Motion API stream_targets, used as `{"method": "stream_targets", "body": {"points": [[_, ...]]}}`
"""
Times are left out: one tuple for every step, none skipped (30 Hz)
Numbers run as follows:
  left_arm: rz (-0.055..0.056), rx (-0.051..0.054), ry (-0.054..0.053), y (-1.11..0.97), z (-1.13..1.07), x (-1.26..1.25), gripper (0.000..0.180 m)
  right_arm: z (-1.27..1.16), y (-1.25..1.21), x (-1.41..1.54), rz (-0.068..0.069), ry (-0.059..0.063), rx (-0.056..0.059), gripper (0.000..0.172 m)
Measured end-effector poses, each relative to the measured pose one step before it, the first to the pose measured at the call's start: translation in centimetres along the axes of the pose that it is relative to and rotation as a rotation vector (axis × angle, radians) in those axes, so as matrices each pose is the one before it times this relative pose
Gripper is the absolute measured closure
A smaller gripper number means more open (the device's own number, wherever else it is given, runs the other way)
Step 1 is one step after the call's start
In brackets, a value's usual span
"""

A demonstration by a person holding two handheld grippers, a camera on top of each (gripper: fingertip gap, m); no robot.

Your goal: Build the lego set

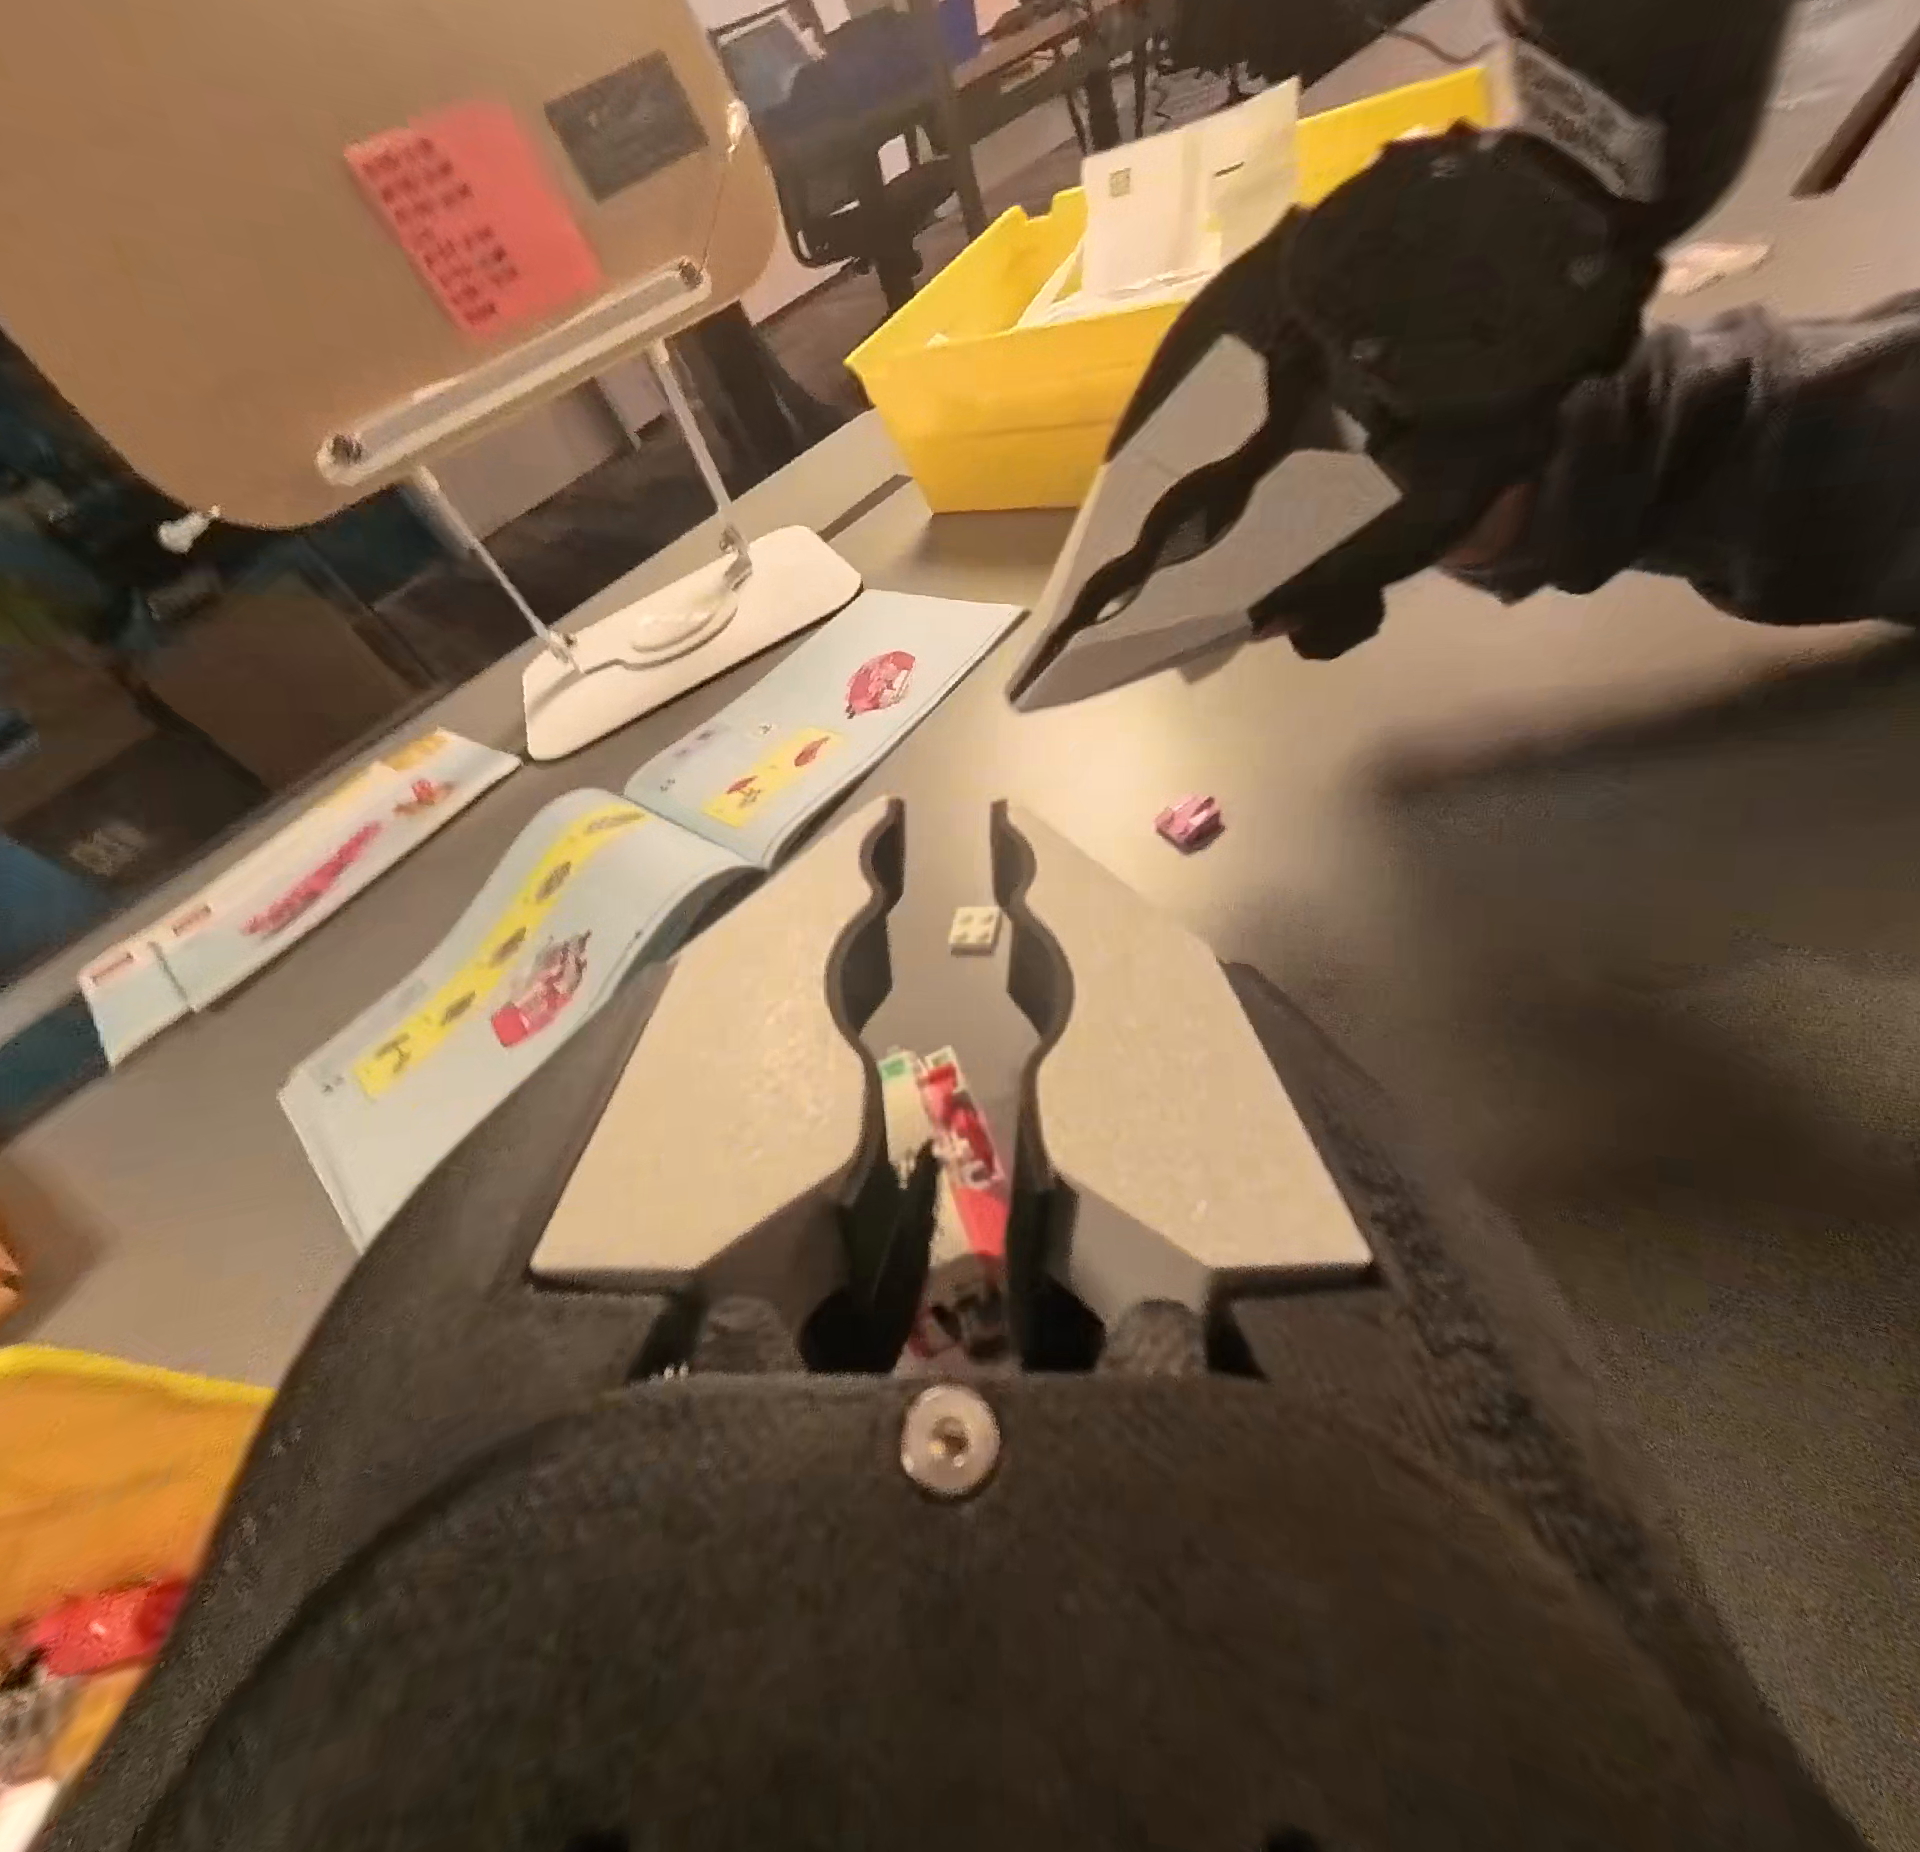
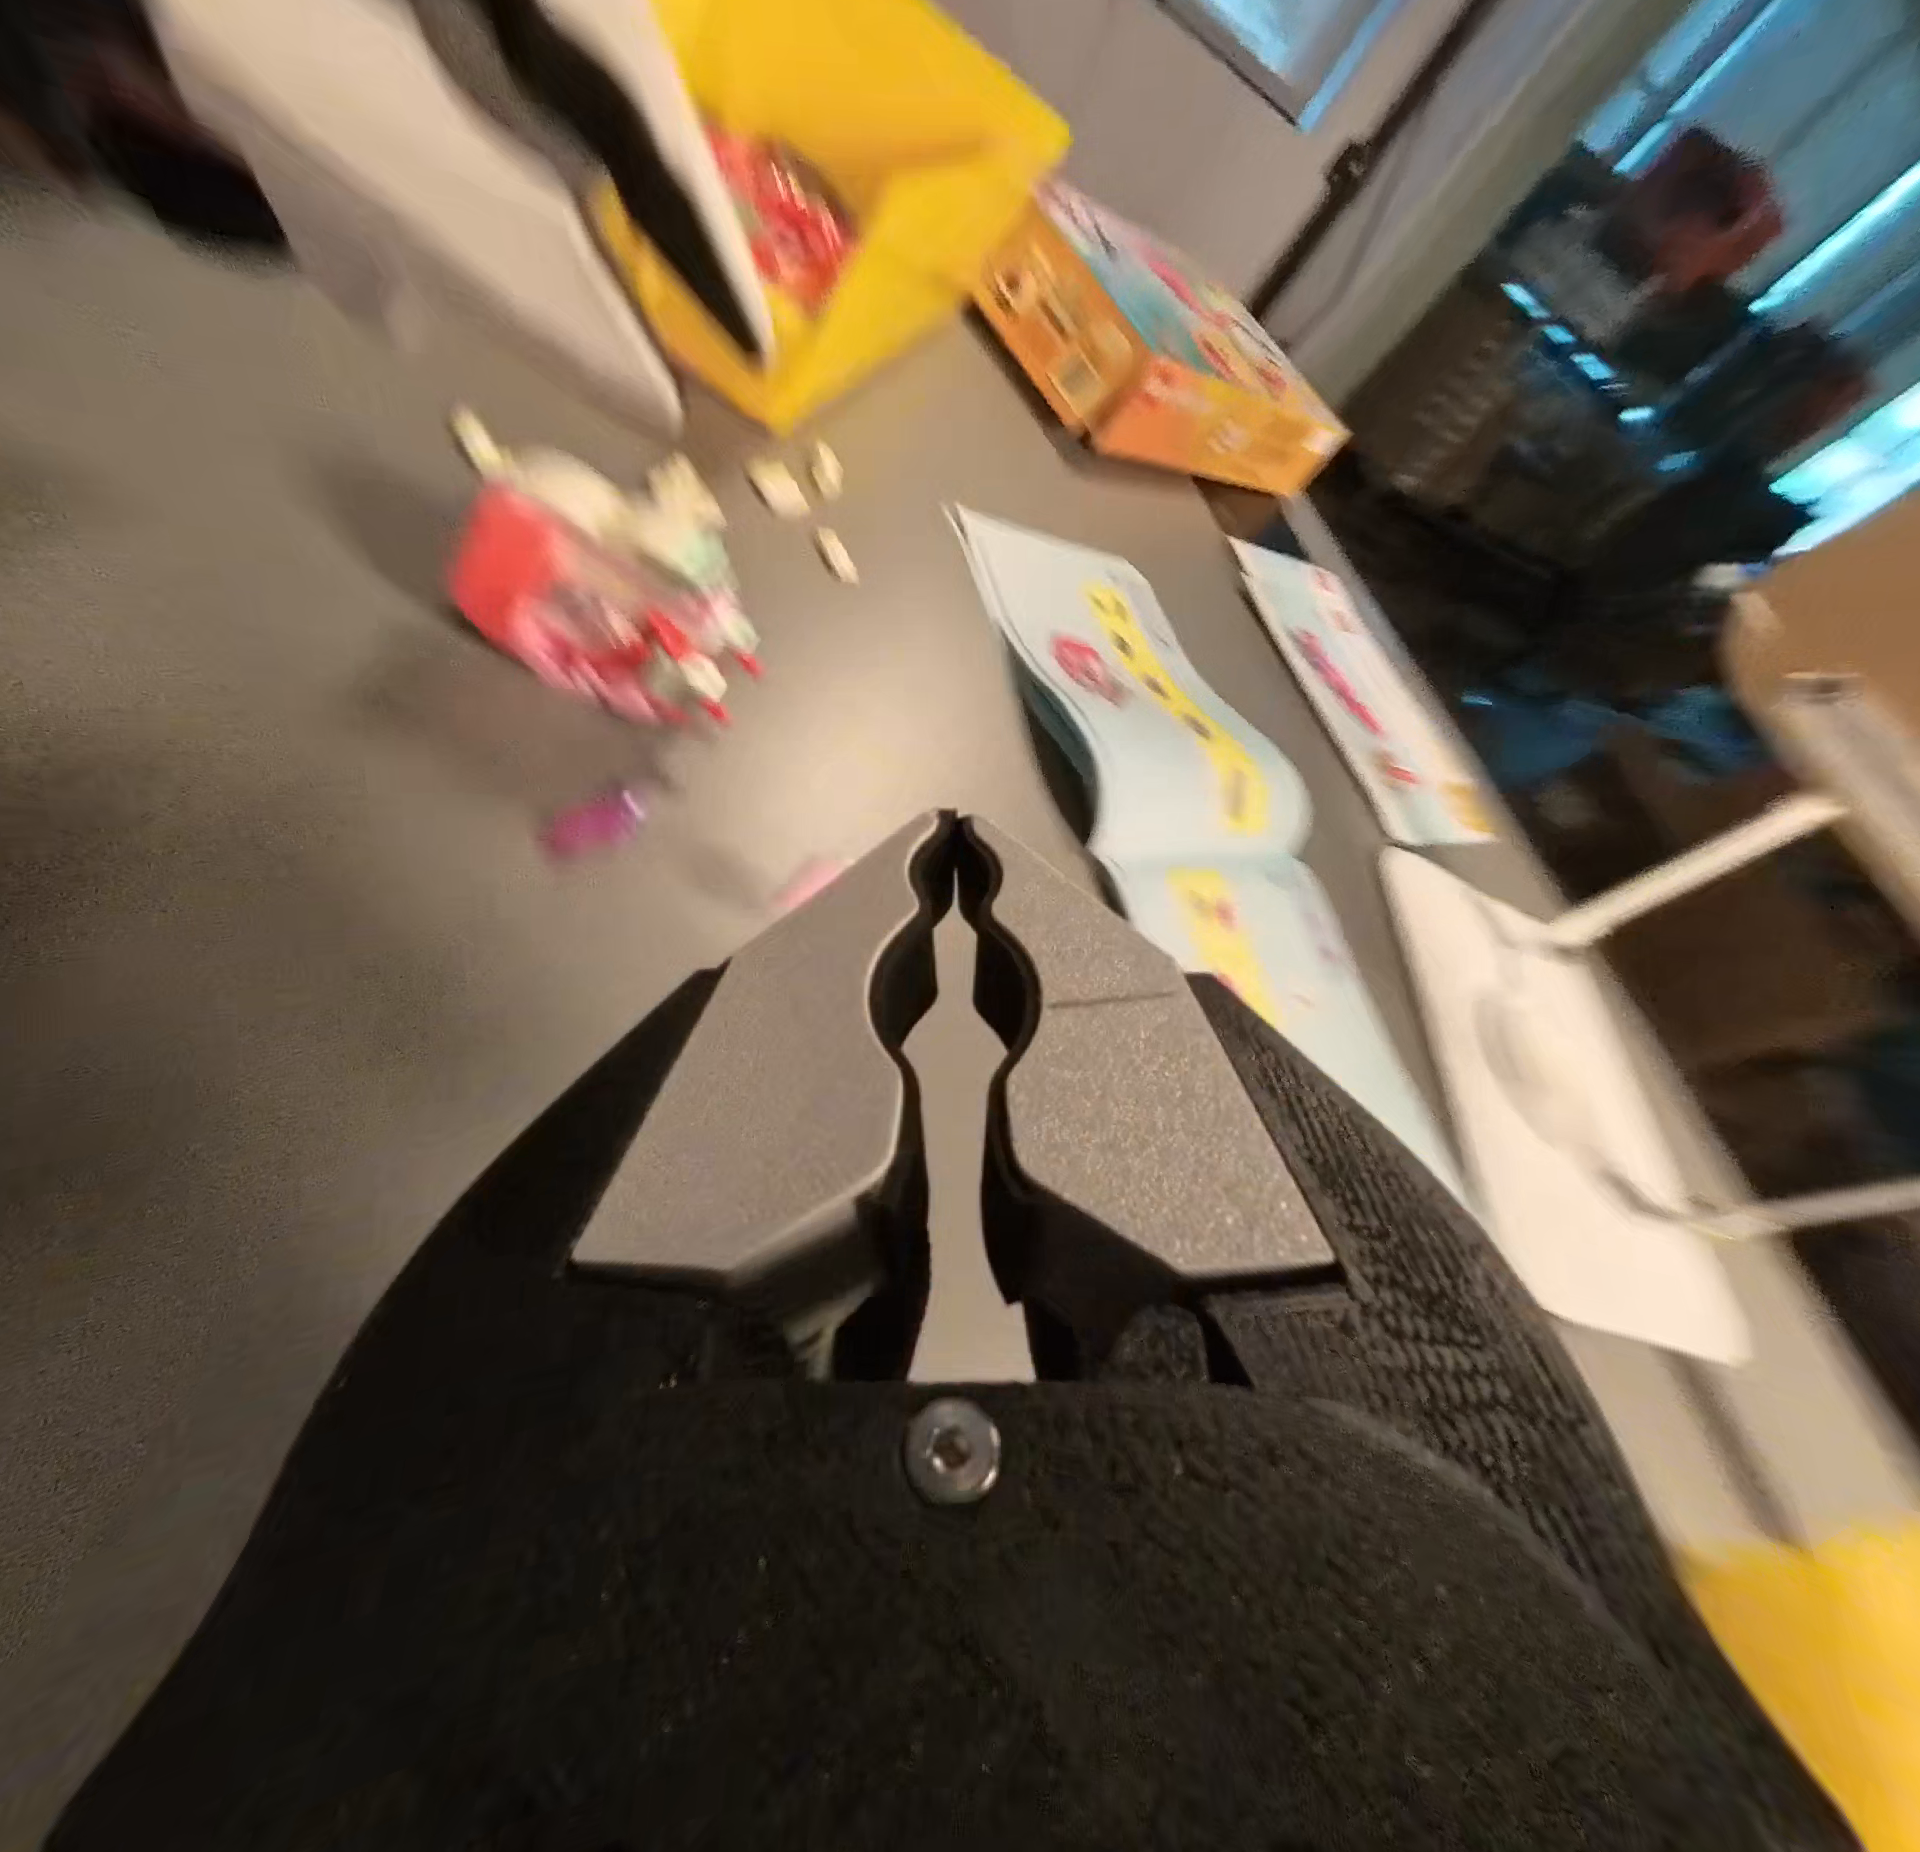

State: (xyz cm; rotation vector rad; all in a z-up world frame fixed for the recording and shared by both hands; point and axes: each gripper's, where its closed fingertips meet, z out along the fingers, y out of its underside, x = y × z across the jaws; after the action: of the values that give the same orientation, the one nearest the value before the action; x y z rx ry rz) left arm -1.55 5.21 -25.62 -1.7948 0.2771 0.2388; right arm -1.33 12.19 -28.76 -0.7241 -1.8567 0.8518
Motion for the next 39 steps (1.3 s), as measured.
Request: {"method": "stream_targets", "body": {"points": [[-0.0332,0.0019,-0.0068,0.120,-0.129,-0.069,0.163,-0.489,1.312,0.718,-0.1008,0.0507,-0.0677,0.172],[-0.0290,0.0101,-0.0057,0.026,-0.154,-0.042,0.161,-0.345,1.532,0.458,-0.0976,0.0353,-0.0772,0.172],[-0.0225,0.0136,-0.0003,-0.008,-0.156,0.039,0.161,-0.190,1.506,-0.008,-0.0819,0.0086,-0.0663,0.172],[-0.0178,0.0081,0.0024,0.035,-0.098,0.067,0.161,-0.078,1.194,-0.430,-0.0499,-0.0167,-0.0452,0.172],[-0.0140,-0.0003,-0.0013,0.119,-0.022,0.004,0.161,-0.046,0.745,-0.612,-0.0195,-0.0272,-0.0210,0.172],[-0.0106,-0.0047,-0.0034,0.156,0.045,-0.035,0.160,-0.028,0.374,-0.490,0.0102,-0.0214,-0.0045,0.172],[-0.0043,0.0005,-0.0027,0.079,0.083,0.000,0.160,-0.022,0.083,-0.342,0.0314,-0.0170,0.0061,0.172],[0.0014,0.0073,-0.0044,0.009,0.086,0.011,0.159,0.005,0.008,-0.248,0.0446,-0.0182,0.0079,0.172],[0.0065,0.0110,-0.0080,-0.003,0.098,0.005,0.159,0.055,0.067,-0.121,0.0585,-0.0195,0.0049,0.172],[0.0105,0.0129,-0.0098,0.010,0.096,0.012,0.159,0.083,0.210,0.032,0.0615,-0.0169,0.0006,0.172],[0.0133,0.0122,-0.0095,0.078,0.087,0.053,0.159,0.038,0.274,0.338,0.0569,-0.0018,0.0039,0.172],[0.0188,0.0146,-0.0135,0.076,0.050,0.059,0.160,-0.050,0.311,0.594,0.0593,0.0103,0.0079,0.172],[0.0238,0.0150,-0.0168,0.124,0.000,0.048,0.160,-0.104,0.228,0.638,0.0661,0.0106,0.0162,0.172],[0.0251,0.0120,-0.0209,0.210,-0.027,0.003,0.161,-0.132,0.004,0.489,0.0751,-0.0009,0.0318,0.169],[0.0274,0.0111,-0.0243,0.180,-0.083,-0.055,0.162,-0.177,-0.197,0.412,0.0780,-0.0045,0.0419,0.166],[0.0312,0.0093,-0.0199,-0.059,-0.163,-0.081,0.164,-0.185,-0.391,0.344,0.0707,-0.0039,0.0467,0.164],[0.0274,0.0122,-0.0212,-0.323,-0.205,-0.191,0.164,-0.121,-0.562,0.049,0.0586,-0.0131,0.0422,0.161],[0.0167,0.0228,-0.0271,-0.391,-0.200,-0.313,0.164,0.025,-0.650,-0.440,0.0400,-0.0337,0.0304,0.158],[0.0055,0.0212,-0.0122,-0.267,-0.125,-0.143,0.164,0.242,-0.583,-0.758,0.0215,-0.0438,0.0141,0.153],[-0.0023,0.0109,0.0027,-0.084,-0.037,0.020,0.164,0.527,-0.295,-0.791,0.0197,-0.0407,-0.0109,0.149],[-0.0080,-0.0016,0.0048,0.085,0.039,0.005,0.164,0.793,0.012,-0.800,0.0319,-0.0401,-0.0351,0.142],[-0.0105,-0.0096,0.0023,0.204,0.073,-0.082,0.164,0.985,0.081,-0.880,0.0348,-0.0423,-0.0401,0.135],[-0.0103,-0.0103,0.0003,0.238,0.071,-0.124,0.164,1.071,0.151,-0.566,0.0347,-0.0194,-0.0405,0.134],[-0.0104,-0.0083,-0.0009,0.204,0.028,-0.162,0.164,1.047,0.243,-0.402,0.0191,-0.0105,-0.0425,0.132],[-0.0131,-0.0043,-0.0017,0.140,-0.019,-0.191,0.164,0.938,0.104,-0.605,-0.0002,-0.0259,-0.0291,0.131],[-0.0163,0.0011,0.0003,0.057,-0.069,-0.158,0.164,0.776,0.089,-0.349,-0.0067,-0.0133,-0.0252,0.131],[-0.0194,0.0053,0.0010,0.029,-0.083,-0.167,0.164,0.608,0.088,-0.131,-0.0206,-0.0021,-0.0234,0.131],[-0.0246,0.0026,0.0025,0.036,-0.095,-0.170,0.165,0.445,0.109,-0.186,-0.0401,-0.0062,-0.0237,0.131],[-0.0264,0.0033,0.0049,0.024,-0.068,-0.152,0.165,0.292,0.068,-0.219,-0.0536,-0.0099,-0.0184,0.131],[-0.0270,0.0039,0.0068,0.018,-0.044,-0.135,0.165,0.217,0.042,-0.013,-0.0544,-0.0027,-0.0138,0.130],[-0.0275,0.0031,0.0089,0.014,-0.034,-0.092,0.165,0.203,-0.013,-0.008,-0.0498,-0.0129,-0.0061,0.129],[-0.0272,0.0039,0.0080,-0.009,-0.022,-0.107,0.165,0.212,-0.085,-0.193,-0.0431,-0.0341,0.0052,0.129],[-0.0254,0.0057,0.0076,-0.041,-0.026,-0.095,0.164,0.224,0.009,-0.065,-0.0259,-0.0341,0.0045,0.129],[-0.0236,0.0064,0.0070,-0.057,-0.049,-0.079,0.164,0.237,0.162,0.122,-0.0060,-0.0312,-0.0061,0.128],[-0.0216,0.0059,0.0048,-0.050,-0.056,-0.102,0.164,0.258,0.167,0.032,0.0077,-0.0401,-0.0046,0.125],[-0.0192,0.0055,0.0027,-0.045,-0.074,-0.119,0.164,0.214,0.255,0.071,0.0162,-0.0363,-0.0095,0.124],[-0.0179,0.0048,0.0007,-0.021,-0.061,-0.142,0.165,0.058,0.297,0.122,0.0136,-0.0255,-0.0156,0.122],[-0.0176,0.0037,0.0009,-0.022,-0.059,-0.142,0.165,-0.283,-0.041,0.036,0.0103,-0.0151,-0.0007,0.121],[-0.0179,0.0021,0.0016,0.006,-0.050,-0.128,0.164,-0.543,0.092,0.090,0.0039,0.0053,-0.0123,0.120]]}}
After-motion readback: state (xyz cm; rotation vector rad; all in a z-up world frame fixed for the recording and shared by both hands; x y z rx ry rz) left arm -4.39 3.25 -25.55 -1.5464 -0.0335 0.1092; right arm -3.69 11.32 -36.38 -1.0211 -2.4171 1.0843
